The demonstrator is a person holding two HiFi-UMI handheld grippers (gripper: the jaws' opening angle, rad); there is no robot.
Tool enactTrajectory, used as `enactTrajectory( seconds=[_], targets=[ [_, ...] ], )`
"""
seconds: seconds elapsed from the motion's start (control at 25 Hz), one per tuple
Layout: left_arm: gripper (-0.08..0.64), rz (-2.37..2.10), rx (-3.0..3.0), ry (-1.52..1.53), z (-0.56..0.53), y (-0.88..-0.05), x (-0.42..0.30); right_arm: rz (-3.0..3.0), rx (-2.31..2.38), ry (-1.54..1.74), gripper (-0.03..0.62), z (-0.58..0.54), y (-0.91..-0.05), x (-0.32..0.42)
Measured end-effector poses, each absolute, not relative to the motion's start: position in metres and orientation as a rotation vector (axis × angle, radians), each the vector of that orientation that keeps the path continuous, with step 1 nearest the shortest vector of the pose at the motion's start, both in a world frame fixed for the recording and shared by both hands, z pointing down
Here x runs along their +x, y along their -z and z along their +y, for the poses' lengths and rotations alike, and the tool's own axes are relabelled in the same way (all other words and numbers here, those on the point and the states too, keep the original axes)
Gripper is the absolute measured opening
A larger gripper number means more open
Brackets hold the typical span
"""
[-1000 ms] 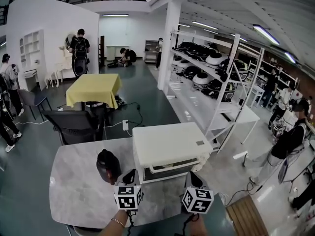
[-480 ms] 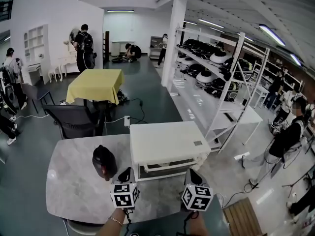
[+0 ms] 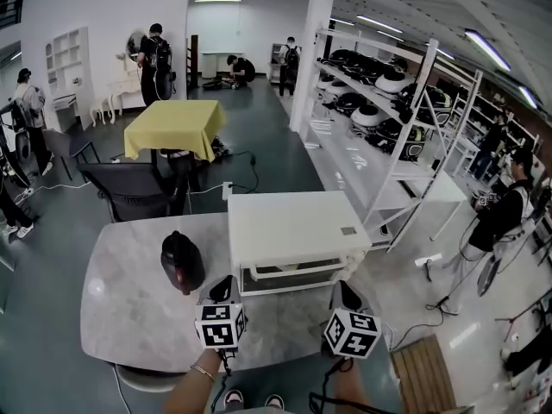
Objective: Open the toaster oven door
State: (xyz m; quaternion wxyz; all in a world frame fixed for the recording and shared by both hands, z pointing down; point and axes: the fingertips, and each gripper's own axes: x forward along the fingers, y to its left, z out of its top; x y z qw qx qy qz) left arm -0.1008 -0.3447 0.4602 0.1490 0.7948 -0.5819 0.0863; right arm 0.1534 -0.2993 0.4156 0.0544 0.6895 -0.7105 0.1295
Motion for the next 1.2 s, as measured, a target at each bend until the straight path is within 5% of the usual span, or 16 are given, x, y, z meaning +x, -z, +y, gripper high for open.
enactTrajectory(
  seconds=[0.48, 0.6, 1.2],
  targets=[
    [-0.005, -1.658, 2.265, -0.254, -0.347, -0.469, -0.084, -2.133, 2.08, -0.435, 0.005, -0.296, -0.433, 0.168],
    [0.12, -1.636, 2.255, -0.247, -0.348, -0.471, -0.082, -2.127, 2.076, -0.444, 0.005, -0.295, -0.436, 0.17],
    [0.12, -1.609, 2.204, -0.3, -0.37, -0.473, -0.059, -2.084, 2.094, -0.495, 0.005, -0.285, -0.452, 0.195]
  ],
)
